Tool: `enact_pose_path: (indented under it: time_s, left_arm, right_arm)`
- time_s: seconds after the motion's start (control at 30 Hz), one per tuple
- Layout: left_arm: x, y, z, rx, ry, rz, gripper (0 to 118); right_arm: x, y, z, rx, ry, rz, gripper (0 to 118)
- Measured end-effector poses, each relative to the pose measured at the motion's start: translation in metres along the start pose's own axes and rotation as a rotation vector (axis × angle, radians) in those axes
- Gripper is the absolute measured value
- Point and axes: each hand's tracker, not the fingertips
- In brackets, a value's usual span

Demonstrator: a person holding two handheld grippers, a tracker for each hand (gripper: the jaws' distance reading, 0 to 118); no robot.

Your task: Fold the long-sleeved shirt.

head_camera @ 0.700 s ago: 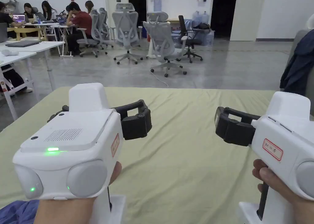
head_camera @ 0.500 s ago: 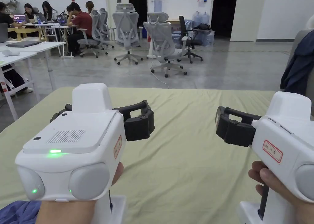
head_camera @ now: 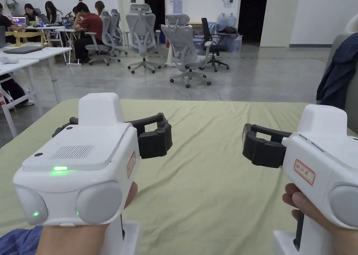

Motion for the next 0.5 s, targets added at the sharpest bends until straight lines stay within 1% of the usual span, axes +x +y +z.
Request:
enact_pose_path:
  time_s: [0.5]
  left_arm:
    - [-0.0034, 0.0015, 0.0016, -0.001, -0.011, 0.011, 118]
  right_arm:
    - [-0.0034, 0.0002, 0.0010, 0.000, -0.003, 0.010, 118]
